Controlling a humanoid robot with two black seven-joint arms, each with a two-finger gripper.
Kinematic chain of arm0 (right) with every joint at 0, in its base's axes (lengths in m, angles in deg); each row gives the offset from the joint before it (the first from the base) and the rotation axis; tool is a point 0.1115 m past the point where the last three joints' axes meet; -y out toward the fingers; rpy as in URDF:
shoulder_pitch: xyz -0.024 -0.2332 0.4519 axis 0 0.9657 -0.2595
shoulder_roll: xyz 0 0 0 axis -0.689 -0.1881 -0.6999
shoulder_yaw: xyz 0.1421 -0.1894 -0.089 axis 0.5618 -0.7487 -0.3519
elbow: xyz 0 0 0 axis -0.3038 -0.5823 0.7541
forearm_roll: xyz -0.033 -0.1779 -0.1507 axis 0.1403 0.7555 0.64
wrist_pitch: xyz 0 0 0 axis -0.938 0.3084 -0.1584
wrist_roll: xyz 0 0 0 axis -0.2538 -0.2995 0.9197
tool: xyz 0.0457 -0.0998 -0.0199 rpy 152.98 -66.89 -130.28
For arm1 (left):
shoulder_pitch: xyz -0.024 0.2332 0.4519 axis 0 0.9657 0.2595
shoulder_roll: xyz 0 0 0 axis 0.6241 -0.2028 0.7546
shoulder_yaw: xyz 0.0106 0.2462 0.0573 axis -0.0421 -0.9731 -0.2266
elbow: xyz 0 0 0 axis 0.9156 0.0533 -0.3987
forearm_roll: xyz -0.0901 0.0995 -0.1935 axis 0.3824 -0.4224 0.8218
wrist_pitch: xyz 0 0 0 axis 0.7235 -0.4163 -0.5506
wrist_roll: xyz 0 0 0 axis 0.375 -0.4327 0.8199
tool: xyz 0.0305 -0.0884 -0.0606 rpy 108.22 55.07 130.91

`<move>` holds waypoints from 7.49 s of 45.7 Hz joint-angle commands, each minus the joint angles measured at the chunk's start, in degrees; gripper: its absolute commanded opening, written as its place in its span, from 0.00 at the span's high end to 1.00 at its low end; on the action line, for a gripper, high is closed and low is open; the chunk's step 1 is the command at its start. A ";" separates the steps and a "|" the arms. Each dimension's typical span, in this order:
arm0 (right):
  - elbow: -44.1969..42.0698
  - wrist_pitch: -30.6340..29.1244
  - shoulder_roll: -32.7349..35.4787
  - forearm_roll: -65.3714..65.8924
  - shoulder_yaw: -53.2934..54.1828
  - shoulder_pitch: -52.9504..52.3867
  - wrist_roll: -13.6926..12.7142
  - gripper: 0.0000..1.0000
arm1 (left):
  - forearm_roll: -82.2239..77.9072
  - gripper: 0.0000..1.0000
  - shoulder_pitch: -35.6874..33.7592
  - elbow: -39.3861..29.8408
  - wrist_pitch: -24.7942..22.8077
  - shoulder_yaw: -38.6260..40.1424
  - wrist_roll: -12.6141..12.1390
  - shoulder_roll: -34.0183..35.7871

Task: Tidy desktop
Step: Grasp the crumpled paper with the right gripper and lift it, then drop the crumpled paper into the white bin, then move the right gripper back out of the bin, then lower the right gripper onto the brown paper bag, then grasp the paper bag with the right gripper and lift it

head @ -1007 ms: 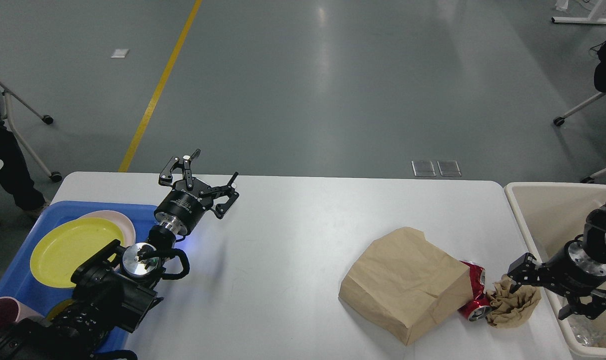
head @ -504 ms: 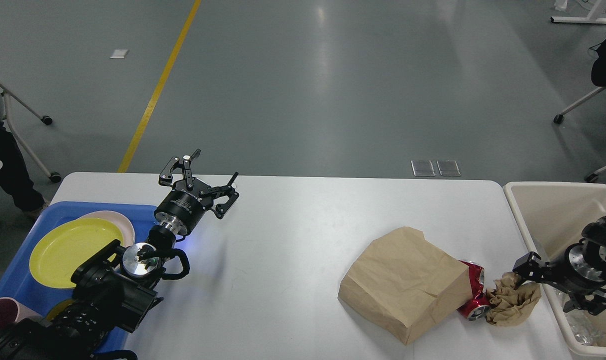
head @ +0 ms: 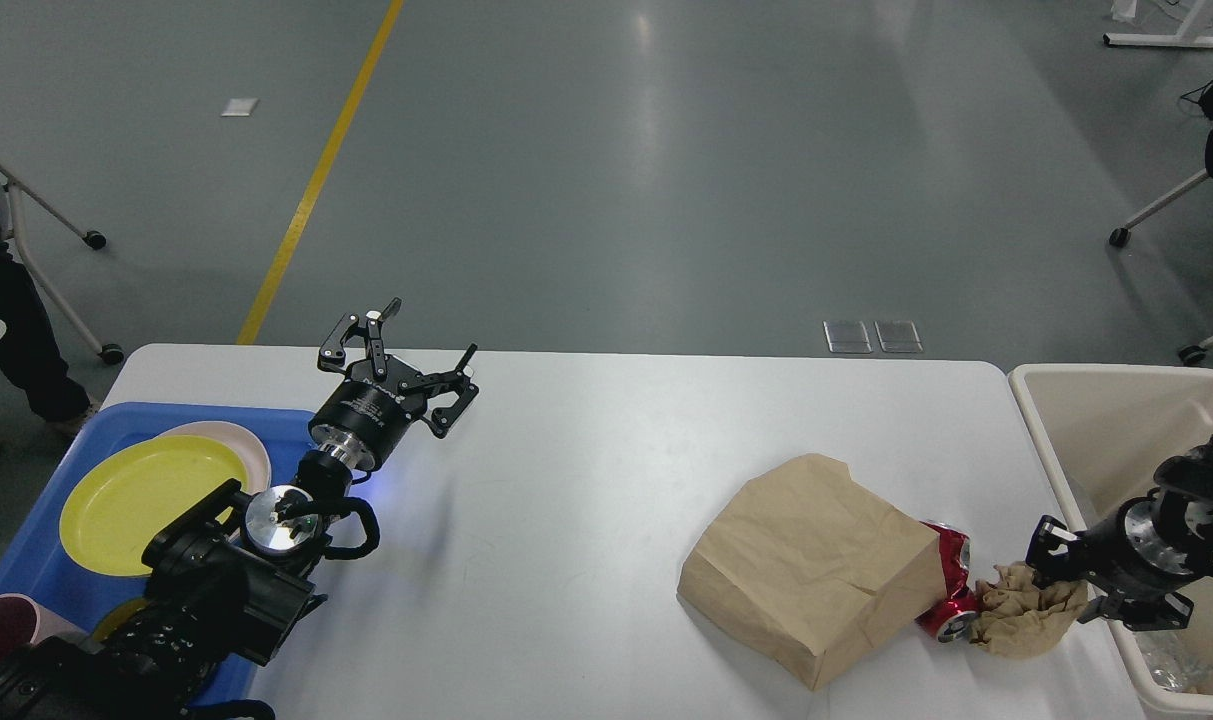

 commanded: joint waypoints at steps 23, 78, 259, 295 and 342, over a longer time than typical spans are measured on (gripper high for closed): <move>0.74 -10.14 1.74 -0.01 -3.30 -6.40 -0.09 1.00 | -0.06 0.03 0.00 0.00 0.00 0.00 0.00 0.00; -20.53 -2.36 9.66 0.61 -17.37 -31.12 0.00 1.00 | -0.06 0.03 0.00 0.00 0.00 0.00 0.00 0.00; 17.27 -17.63 -11.00 4.39 -7.96 -24.25 0.09 0.00 | 0.02 0.03 0.00 0.00 0.00 0.00 0.00 0.00; 1.80 -17.45 -14.34 3.07 -4.71 -14.76 0.09 0.00 | 0.02 0.03 0.00 0.00 0.00 0.00 0.00 0.00; 5.05 -18.94 -13.20 -2.12 -4.54 -14.49 0.44 1.00 | -0.06 0.03 0.00 0.00 0.00 0.00 0.00 0.00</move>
